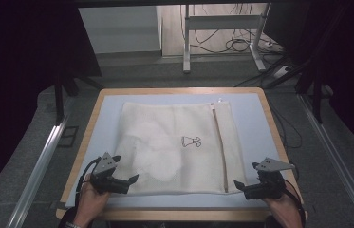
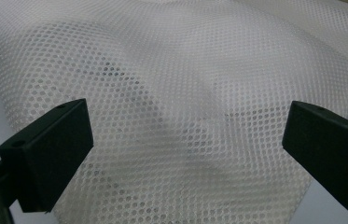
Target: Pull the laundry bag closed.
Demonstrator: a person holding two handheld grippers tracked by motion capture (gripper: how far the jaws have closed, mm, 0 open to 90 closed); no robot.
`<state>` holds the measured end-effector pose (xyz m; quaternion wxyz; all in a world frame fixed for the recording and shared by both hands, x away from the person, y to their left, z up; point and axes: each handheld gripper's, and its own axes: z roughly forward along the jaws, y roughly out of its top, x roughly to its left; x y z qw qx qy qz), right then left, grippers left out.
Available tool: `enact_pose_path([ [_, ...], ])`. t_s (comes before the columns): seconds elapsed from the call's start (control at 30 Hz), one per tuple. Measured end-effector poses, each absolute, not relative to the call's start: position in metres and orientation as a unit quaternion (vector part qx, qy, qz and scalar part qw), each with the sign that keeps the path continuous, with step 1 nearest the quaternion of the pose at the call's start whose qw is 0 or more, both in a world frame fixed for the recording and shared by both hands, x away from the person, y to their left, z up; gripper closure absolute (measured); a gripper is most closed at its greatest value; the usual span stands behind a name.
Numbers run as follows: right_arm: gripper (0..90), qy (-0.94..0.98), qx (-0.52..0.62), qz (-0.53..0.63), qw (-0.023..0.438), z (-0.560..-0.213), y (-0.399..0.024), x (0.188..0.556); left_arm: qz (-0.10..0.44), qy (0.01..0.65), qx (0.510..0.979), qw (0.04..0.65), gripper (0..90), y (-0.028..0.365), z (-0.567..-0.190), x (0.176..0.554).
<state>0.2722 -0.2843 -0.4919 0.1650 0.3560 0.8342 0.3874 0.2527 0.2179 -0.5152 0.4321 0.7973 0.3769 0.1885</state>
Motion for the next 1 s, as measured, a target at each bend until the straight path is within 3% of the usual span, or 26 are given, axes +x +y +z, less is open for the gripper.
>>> enact_pose_path([
  [0.73, 2.5, 0.872, 0.302, 0.358, 0.143, -0.500, -0.251, 0.270, 0.187, 0.370, 0.804, 0.425, 0.9, 0.215, -0.516, 0.253],
  [1.0, 18.9, 0.884, 0.297, 0.335, 0.137, -0.500, -0.241, 0.270, 0.189, 0.369, 0.808, 0.419, 1.0, 0.214, -0.517, 0.254],
])
